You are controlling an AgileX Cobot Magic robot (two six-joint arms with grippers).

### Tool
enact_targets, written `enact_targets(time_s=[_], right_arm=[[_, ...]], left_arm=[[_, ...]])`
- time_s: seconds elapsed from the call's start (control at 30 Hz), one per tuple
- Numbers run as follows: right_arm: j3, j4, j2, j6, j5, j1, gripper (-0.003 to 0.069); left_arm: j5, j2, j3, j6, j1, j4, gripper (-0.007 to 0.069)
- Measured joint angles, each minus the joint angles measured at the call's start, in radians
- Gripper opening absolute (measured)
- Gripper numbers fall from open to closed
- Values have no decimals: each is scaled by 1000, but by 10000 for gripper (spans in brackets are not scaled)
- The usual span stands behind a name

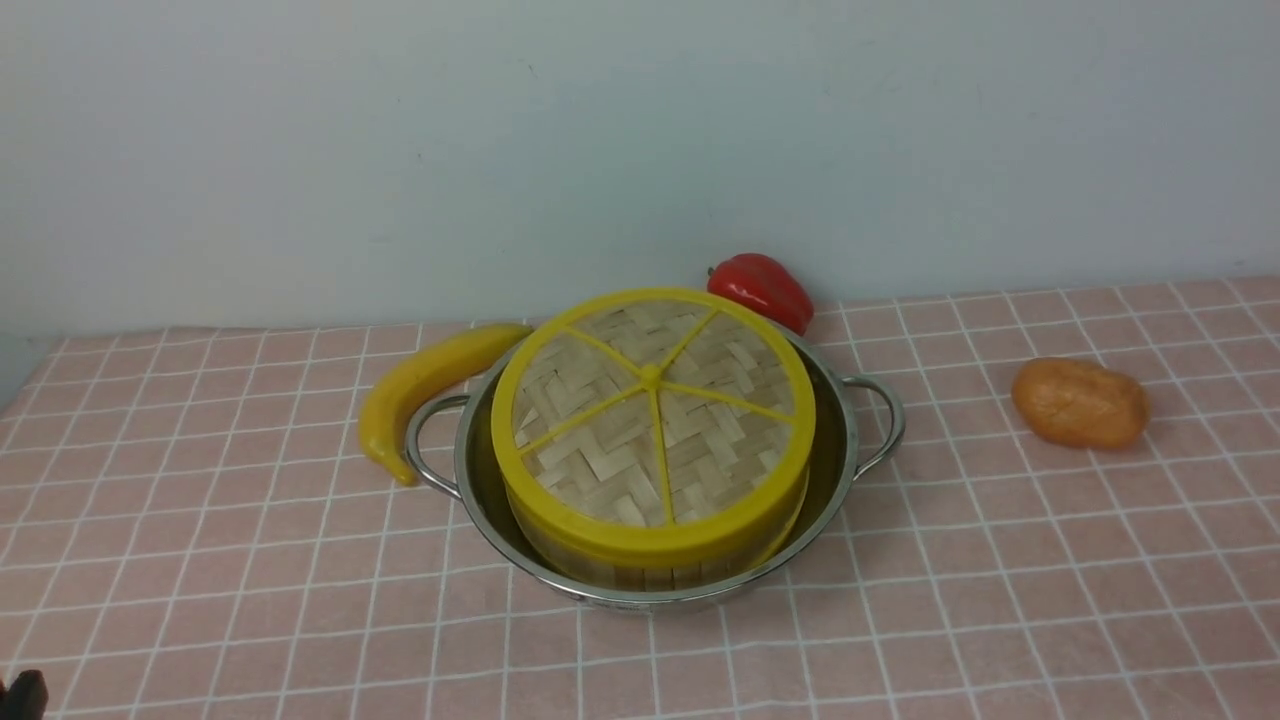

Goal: Place the steamer in the pot on the pink tablecloth, and put the lid on the steamer.

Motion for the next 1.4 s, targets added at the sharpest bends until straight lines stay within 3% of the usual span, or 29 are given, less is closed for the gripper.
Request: enact_targets(time_s=[1.4], right_arm=[[13,0,-1,35,-29,0,249]], left_arm=[[0,0,0,0,-1,-1,169]])
